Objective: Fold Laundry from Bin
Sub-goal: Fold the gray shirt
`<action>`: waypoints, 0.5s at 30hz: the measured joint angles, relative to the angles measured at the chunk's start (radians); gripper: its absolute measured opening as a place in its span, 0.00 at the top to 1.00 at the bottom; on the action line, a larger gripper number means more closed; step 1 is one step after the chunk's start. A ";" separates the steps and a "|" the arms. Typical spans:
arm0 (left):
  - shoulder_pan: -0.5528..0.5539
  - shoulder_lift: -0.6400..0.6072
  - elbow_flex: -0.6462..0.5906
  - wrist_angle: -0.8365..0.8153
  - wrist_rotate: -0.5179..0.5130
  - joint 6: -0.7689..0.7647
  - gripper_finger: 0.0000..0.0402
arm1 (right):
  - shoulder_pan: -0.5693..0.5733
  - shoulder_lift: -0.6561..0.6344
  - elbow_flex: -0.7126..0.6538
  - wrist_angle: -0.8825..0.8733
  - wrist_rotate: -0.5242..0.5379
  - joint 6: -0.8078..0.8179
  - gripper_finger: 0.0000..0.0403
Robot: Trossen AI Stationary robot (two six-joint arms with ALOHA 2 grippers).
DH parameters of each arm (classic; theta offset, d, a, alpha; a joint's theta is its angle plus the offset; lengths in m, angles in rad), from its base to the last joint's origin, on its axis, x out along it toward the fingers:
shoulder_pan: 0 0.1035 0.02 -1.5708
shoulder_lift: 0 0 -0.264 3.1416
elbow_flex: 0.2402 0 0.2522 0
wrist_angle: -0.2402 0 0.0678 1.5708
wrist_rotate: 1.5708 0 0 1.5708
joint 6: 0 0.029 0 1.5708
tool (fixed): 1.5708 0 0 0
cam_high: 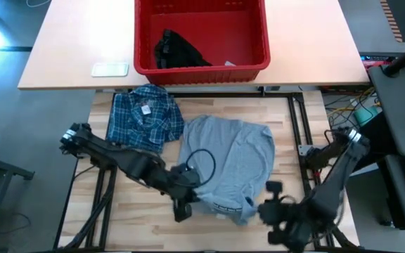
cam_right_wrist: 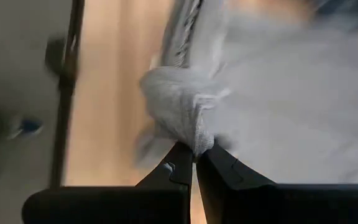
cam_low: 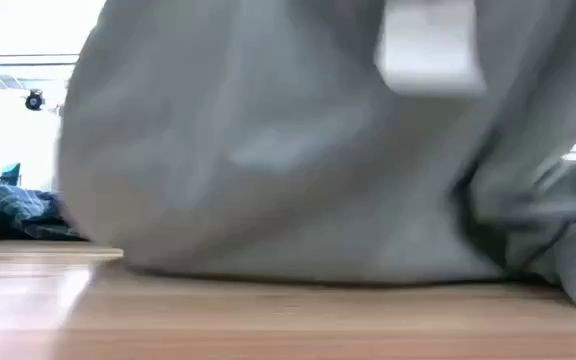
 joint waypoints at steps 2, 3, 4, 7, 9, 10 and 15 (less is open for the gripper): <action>0.000 0.000 0.114 -0.117 -0.066 0.070 1.00 | -0.004 -0.038 0.085 -0.104 0.120 -0.026 0.98; 0.001 0.000 0.172 -0.180 -0.106 0.098 1.00 | -0.006 -0.059 0.126 -0.152 0.185 -0.031 0.98; 0.004 0.000 0.228 -0.240 -0.146 0.119 1.00 | -0.007 -0.077 0.162 -0.188 0.243 -0.033 0.98; 0.008 -0.003 0.361 -0.392 -0.282 0.153 1.00 | -0.011 -0.135 0.233 -0.244 0.365 -0.035 0.98; 0.008 -0.003 0.422 -0.468 -0.375 0.159 1.00 | -0.015 -0.166 0.250 -0.247 0.406 -0.058 0.98; 0.007 -0.003 0.444 -0.494 -0.407 0.162 1.00 | -0.023 -0.177 0.252 -0.247 0.426 -0.069 0.98; 0.060 -0.001 0.456 -0.501 -0.433 0.225 1.00 | -0.139 -0.214 0.226 -0.254 0.461 -0.084 0.98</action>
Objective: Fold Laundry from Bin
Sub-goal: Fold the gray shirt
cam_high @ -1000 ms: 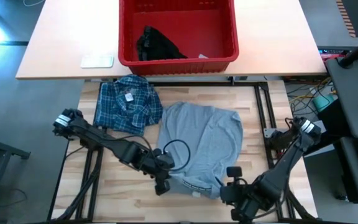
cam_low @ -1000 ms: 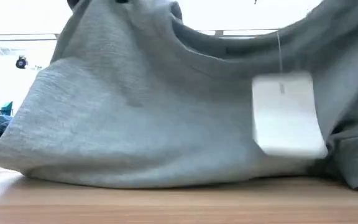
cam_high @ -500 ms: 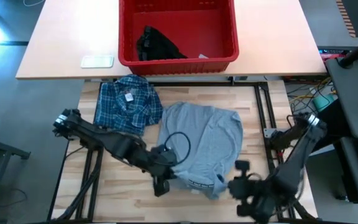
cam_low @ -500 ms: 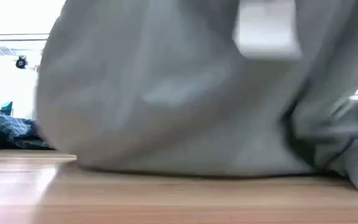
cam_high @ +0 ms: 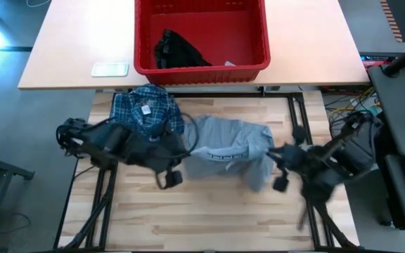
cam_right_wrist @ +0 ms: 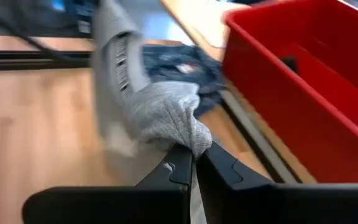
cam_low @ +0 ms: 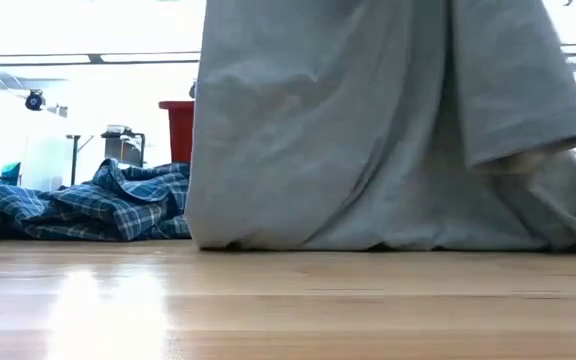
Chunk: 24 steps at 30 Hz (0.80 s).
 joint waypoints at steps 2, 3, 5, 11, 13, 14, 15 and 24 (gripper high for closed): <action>0.046 0.004 -0.024 0.000 -0.022 0.031 1.00 | -0.069 -0.008 -0.012 0.000 0.000 -0.011 0.98; 0.075 0.004 -0.039 0.004 -0.026 0.049 1.00 | -0.108 -0.010 -0.014 0.000 0.002 -0.020 0.98; 0.146 0.002 -0.068 0.032 -0.028 0.106 1.00 | -0.195 -0.018 -0.013 0.003 0.014 -0.064 0.98; 0.410 0.000 -0.054 0.206 -0.007 0.442 1.00 | -0.526 -0.023 0.051 0.185 0.046 -0.530 0.98; 0.487 0.000 0.019 0.228 0.009 0.544 1.00 | -0.626 -0.019 0.099 0.351 0.045 -0.813 0.98; 0.520 0.000 0.071 0.230 0.027 0.586 1.00 | -0.664 -0.016 0.128 0.455 0.046 -0.951 0.98; 0.548 0.000 0.125 0.231 0.047 0.624 1.00 | -0.693 -0.016 0.158 0.551 0.046 -1.077 0.98; 0.551 -0.167 0.139 0.323 0.367 0.643 1.00 | -0.585 -0.038 0.369 0.685 -0.164 -1.230 0.98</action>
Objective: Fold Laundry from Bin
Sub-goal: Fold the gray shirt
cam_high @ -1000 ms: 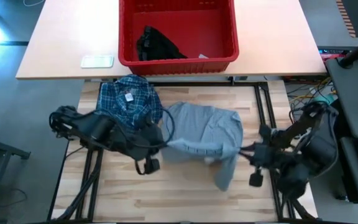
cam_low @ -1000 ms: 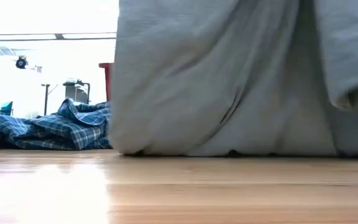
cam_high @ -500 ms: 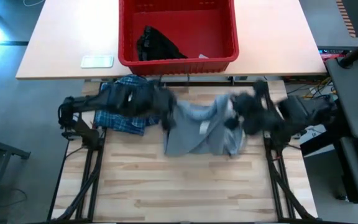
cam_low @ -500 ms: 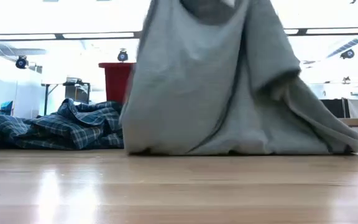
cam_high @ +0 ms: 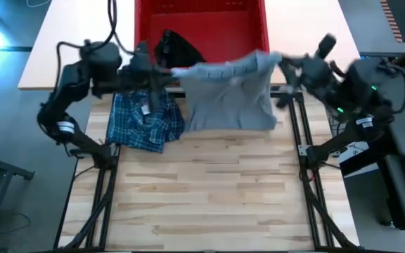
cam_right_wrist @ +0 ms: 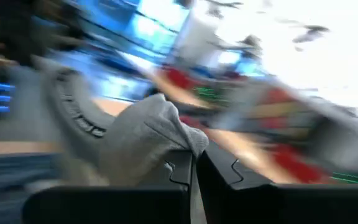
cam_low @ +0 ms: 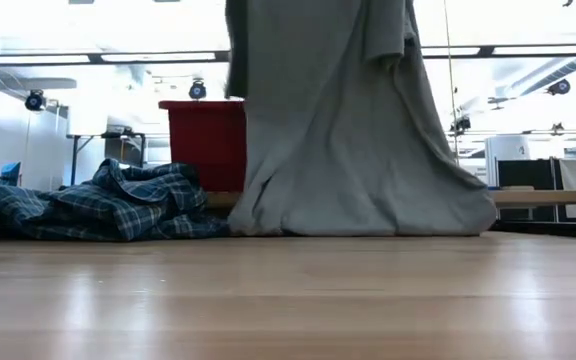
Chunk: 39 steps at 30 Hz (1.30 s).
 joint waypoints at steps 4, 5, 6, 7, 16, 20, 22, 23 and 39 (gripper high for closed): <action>-0.114 -0.038 -0.060 -0.115 0.023 -0.098 1.00 | 0.092 -0.017 0.024 -0.367 -0.162 0.397 0.98; -0.150 -0.047 -0.083 -0.141 0.025 -0.135 1.00 | 0.113 -0.018 0.015 -0.472 -0.194 0.509 0.98; -0.192 -0.050 -0.112 -0.171 0.026 -0.177 1.00 | 0.136 -0.015 0.000 -0.580 -0.220 0.626 0.98; -0.234 -0.054 -0.145 -0.199 0.026 -0.224 1.00 | 0.161 -0.008 -0.022 -0.678 -0.254 0.742 0.98; -0.620 -0.028 -0.541 -0.118 0.021 -0.793 1.00 | 0.546 0.035 -0.529 -0.541 -0.515 1.299 0.98; -0.742 0.036 -0.693 0.129 0.022 -0.994 1.00 | 0.702 0.093 -0.751 -0.221 -0.535 1.415 0.98; -0.785 0.085 -0.734 0.225 0.027 -1.065 1.00 | 0.750 0.137 -0.829 -0.100 -0.536 1.468 0.98; -0.800 0.114 -0.740 0.249 0.037 -1.089 1.00 | 0.767 0.159 -0.857 -0.046 -0.538 1.506 0.98; -0.662 0.315 -0.697 0.051 0.011 -0.916 1.00 | 0.731 0.341 -0.829 -0.338 -0.470 1.633 0.97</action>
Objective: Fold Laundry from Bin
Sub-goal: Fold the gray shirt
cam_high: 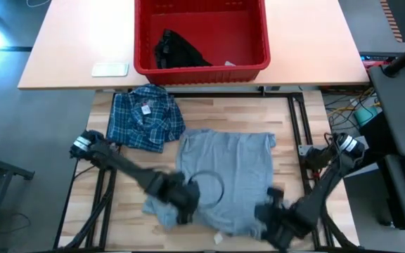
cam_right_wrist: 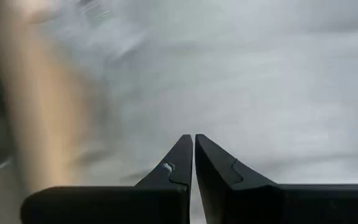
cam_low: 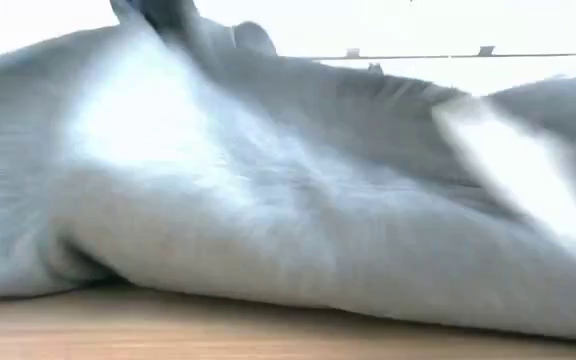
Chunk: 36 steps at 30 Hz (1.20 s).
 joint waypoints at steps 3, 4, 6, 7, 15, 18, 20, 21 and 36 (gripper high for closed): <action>0.104 -0.003 -0.001 -0.053 -0.088 0.174 1.00 | -0.083 -0.041 -0.007 -0.177 0.119 -0.013 0.98; 0.140 -0.004 -0.001 -0.042 -0.101 0.244 1.00 | -0.118 -0.051 -0.013 -0.218 0.139 -0.028 0.98; 0.222 -0.004 -0.002 -0.014 -0.102 0.372 1.00 | -0.191 -0.076 -0.025 -0.261 0.152 -0.059 0.98; 0.263 -0.004 -0.004 0.008 -0.096 0.421 1.00 | -0.229 -0.092 -0.030 -0.273 0.156 -0.066 0.98; 0.528 -0.004 -0.009 0.124 0.074 0.670 1.00 | -0.355 -0.261 -0.116 -0.185 0.230 -0.107 0.92; 0.572 -0.004 -0.028 0.137 0.123 0.727 1.00 | -0.354 -0.324 -0.218 -0.039 0.222 -0.065 0.83; 0.593 -0.004 -0.038 0.137 0.131 0.742 1.00 | -0.346 -0.352 -0.304 0.084 0.201 -0.019 0.77; 0.601 -0.004 -0.043 0.136 0.132 0.743 1.00 | -0.342 -0.360 -0.349 0.155 0.196 0.003 0.73; 0.509 -0.004 -0.049 0.021 0.140 0.666 1.00 | -0.213 -0.103 -0.460 0.589 0.196 0.021 0.49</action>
